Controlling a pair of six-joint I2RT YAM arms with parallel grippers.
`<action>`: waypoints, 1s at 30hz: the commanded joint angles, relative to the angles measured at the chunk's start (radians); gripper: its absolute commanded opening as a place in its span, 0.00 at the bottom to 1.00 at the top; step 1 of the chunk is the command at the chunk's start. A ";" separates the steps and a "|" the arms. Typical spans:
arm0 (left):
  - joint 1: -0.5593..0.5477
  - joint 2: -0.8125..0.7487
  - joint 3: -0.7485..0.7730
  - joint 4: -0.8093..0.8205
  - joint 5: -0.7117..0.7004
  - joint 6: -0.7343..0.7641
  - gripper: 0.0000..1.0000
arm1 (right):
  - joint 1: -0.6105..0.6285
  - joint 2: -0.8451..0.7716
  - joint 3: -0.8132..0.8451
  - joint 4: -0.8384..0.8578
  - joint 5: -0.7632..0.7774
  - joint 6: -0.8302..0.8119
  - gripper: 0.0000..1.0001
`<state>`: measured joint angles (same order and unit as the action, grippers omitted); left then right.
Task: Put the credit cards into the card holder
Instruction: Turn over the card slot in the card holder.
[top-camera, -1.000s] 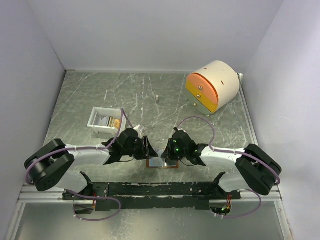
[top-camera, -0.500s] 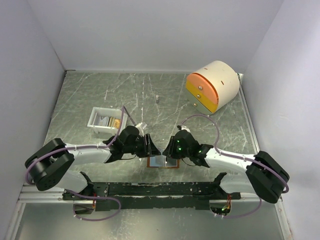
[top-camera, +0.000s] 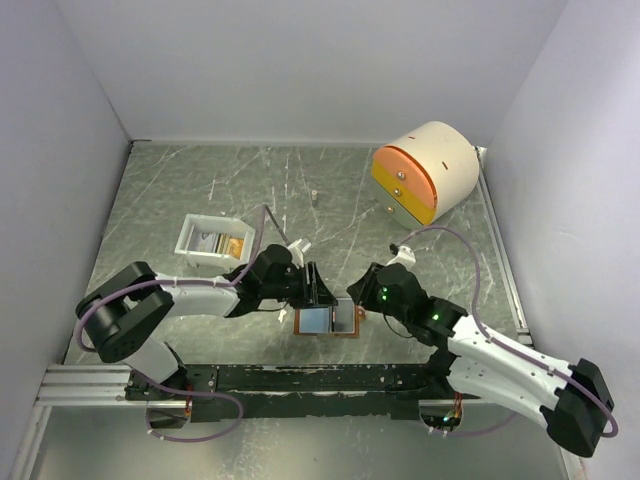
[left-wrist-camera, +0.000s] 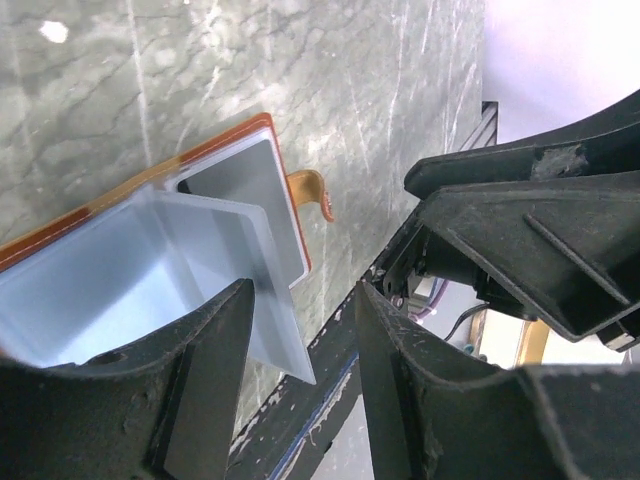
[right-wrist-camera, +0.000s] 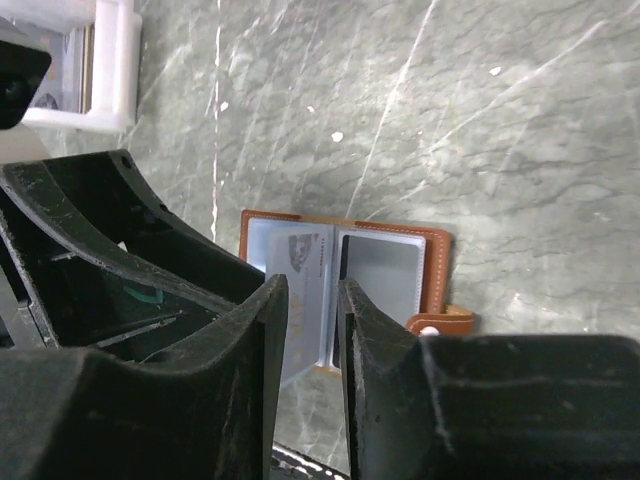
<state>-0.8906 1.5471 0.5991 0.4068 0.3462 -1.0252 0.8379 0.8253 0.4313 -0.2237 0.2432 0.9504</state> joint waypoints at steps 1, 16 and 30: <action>-0.013 0.013 0.067 0.025 0.026 0.039 0.56 | 0.002 -0.067 0.022 -0.097 0.109 0.019 0.28; 0.006 -0.116 0.164 -0.371 -0.245 0.184 0.55 | 0.001 -0.022 0.008 -0.009 0.013 -0.026 0.28; 0.370 -0.263 0.422 -0.990 -0.616 0.607 0.53 | 0.003 0.134 -0.030 0.147 -0.135 -0.068 0.27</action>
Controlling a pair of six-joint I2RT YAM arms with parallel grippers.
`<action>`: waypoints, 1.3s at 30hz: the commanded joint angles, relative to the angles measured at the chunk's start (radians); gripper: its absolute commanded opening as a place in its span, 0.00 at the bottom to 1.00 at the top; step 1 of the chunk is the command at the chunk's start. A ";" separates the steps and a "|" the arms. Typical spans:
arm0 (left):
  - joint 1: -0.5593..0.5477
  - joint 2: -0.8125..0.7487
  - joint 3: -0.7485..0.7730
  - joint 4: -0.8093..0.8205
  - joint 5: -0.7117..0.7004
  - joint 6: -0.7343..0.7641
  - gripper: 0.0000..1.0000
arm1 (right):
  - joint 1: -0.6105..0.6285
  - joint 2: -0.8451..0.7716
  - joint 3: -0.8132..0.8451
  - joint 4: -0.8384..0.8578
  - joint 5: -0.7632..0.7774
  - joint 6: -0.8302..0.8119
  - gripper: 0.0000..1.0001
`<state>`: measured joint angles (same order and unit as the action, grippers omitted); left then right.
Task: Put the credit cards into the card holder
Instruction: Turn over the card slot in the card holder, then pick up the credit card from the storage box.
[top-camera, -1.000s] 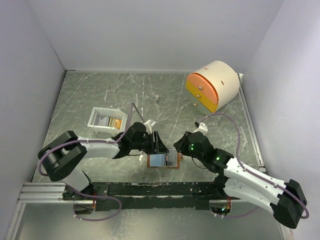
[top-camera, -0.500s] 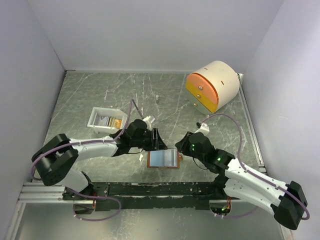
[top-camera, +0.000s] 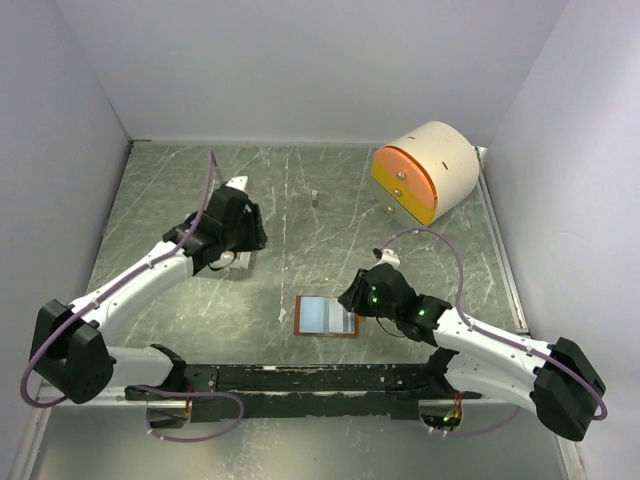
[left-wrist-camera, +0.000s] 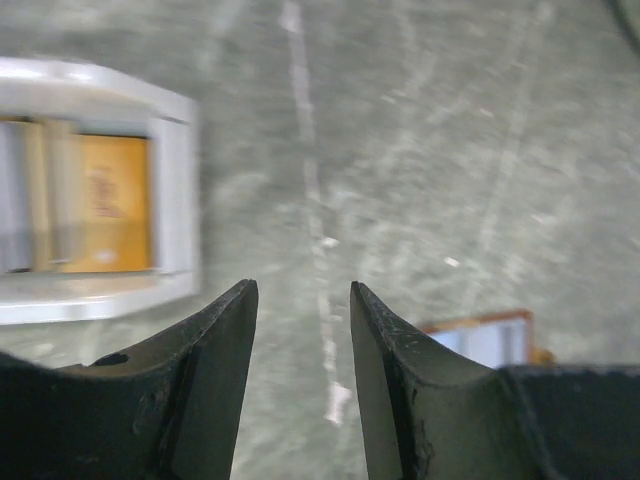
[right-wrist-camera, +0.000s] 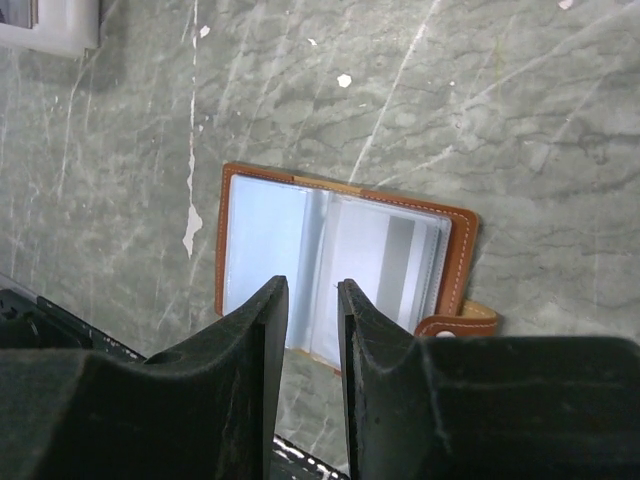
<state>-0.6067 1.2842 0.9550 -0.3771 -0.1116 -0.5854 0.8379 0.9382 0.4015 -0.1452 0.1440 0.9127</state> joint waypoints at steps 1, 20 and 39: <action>0.108 0.010 0.079 -0.224 -0.187 0.194 0.53 | 0.003 0.029 0.002 0.075 -0.040 -0.034 0.27; 0.299 0.356 0.254 -0.283 -0.486 0.471 0.47 | 0.004 0.050 -0.008 0.116 -0.063 -0.051 0.27; 0.326 0.480 0.298 -0.236 -0.587 0.523 0.65 | 0.001 0.051 0.007 0.106 -0.058 -0.061 0.27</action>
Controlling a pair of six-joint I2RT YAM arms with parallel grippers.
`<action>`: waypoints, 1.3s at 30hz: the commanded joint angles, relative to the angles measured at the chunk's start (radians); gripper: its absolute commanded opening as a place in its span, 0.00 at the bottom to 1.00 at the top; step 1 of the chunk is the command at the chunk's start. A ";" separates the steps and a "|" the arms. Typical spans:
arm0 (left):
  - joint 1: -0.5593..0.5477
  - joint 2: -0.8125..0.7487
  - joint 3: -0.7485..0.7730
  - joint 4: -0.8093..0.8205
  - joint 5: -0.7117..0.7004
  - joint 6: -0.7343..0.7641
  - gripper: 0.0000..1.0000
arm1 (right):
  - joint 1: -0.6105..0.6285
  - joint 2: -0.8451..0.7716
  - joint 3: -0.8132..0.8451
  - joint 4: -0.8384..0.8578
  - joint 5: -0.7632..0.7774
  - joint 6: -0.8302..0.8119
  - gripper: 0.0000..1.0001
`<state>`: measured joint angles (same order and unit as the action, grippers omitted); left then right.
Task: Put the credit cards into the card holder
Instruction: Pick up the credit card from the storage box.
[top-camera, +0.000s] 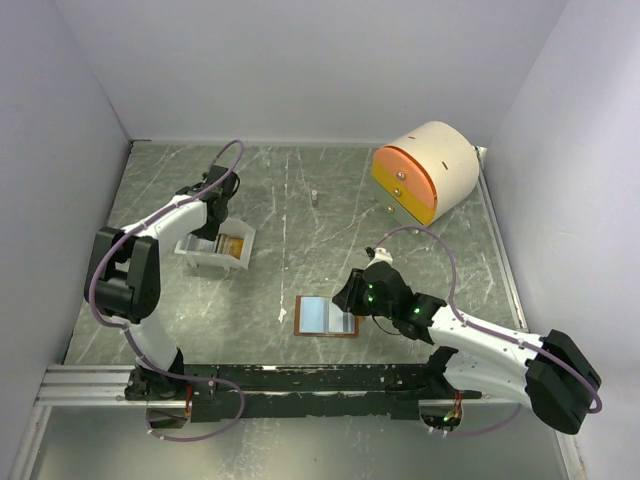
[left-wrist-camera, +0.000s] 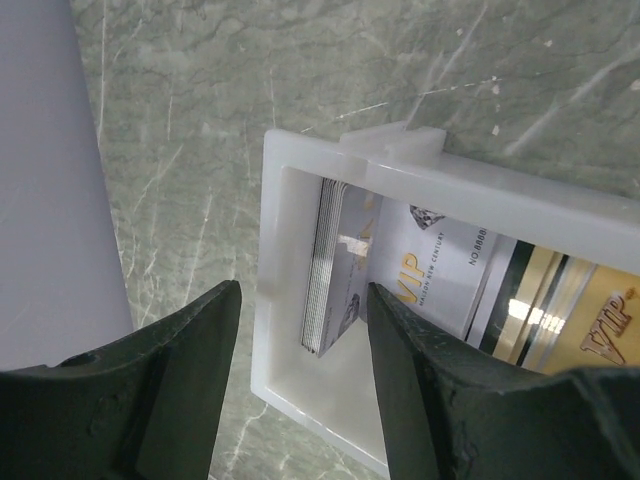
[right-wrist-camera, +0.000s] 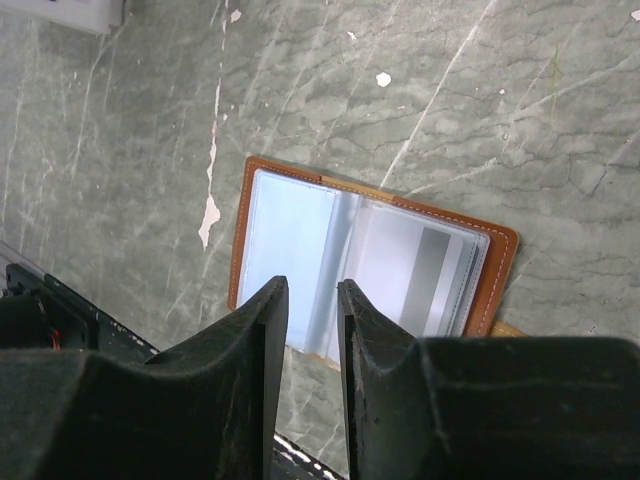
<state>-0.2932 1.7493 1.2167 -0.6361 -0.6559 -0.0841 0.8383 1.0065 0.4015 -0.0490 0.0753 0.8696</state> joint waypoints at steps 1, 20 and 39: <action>0.013 0.020 0.037 0.024 -0.046 0.023 0.65 | 0.001 -0.018 0.007 0.011 0.011 -0.018 0.27; 0.049 0.067 0.027 0.050 -0.011 0.038 0.67 | 0.000 -0.051 -0.013 0.004 0.018 -0.011 0.26; 0.057 0.068 0.047 0.030 -0.001 0.044 0.44 | -0.002 -0.080 -0.020 -0.011 0.026 -0.001 0.26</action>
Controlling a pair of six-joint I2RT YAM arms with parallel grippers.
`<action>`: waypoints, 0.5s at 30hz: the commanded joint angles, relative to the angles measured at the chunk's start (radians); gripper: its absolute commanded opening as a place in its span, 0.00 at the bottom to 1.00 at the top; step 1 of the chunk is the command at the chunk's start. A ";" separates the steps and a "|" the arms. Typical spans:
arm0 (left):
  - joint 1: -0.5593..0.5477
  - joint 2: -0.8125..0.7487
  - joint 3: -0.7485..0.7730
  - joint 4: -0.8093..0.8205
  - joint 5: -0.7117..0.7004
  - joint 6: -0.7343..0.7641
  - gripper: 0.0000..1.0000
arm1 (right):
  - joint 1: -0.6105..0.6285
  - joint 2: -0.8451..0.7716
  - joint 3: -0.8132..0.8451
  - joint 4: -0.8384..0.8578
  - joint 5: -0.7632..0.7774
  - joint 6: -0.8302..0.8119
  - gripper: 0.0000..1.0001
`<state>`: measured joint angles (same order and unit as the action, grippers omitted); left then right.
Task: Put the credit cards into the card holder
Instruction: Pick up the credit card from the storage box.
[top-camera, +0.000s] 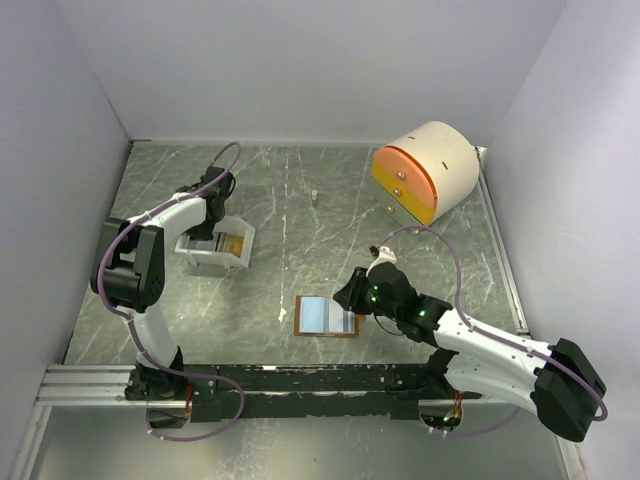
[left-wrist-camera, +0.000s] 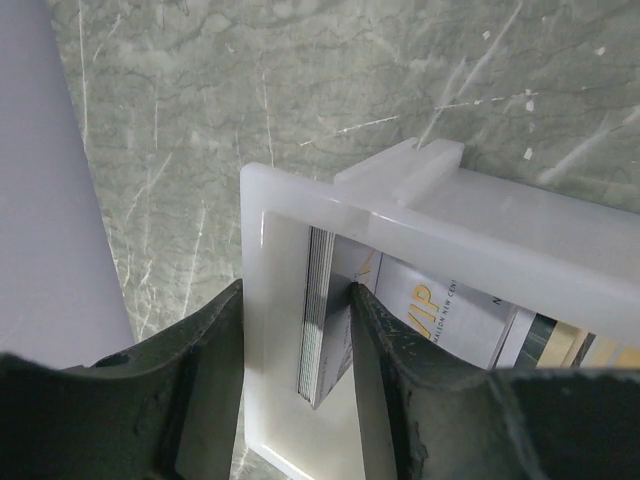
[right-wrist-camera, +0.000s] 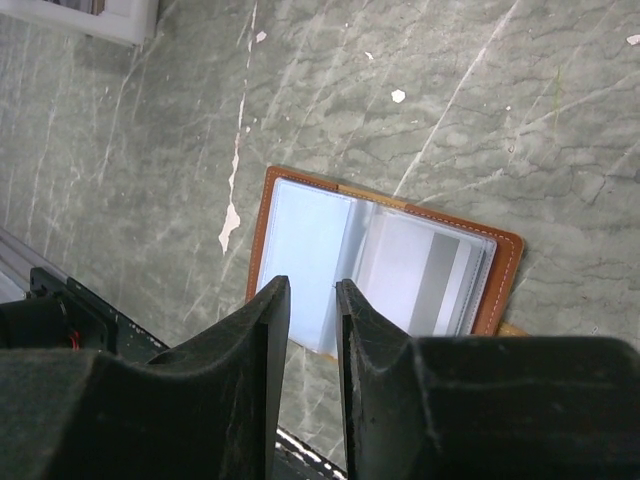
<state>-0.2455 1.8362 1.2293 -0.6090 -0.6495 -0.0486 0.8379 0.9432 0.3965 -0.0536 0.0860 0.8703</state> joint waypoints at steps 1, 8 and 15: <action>0.009 -0.019 0.037 0.000 -0.007 0.008 0.44 | -0.002 -0.016 -0.016 -0.005 0.014 -0.001 0.26; 0.009 -0.035 0.045 -0.002 -0.015 0.008 0.43 | -0.002 -0.009 -0.016 -0.001 0.006 0.002 0.25; 0.008 -0.015 0.047 -0.008 -0.010 0.005 0.52 | -0.003 0.006 -0.013 0.005 0.001 0.001 0.25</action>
<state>-0.2451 1.8309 1.2373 -0.6113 -0.6388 -0.0490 0.8371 0.9443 0.3866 -0.0570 0.0849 0.8707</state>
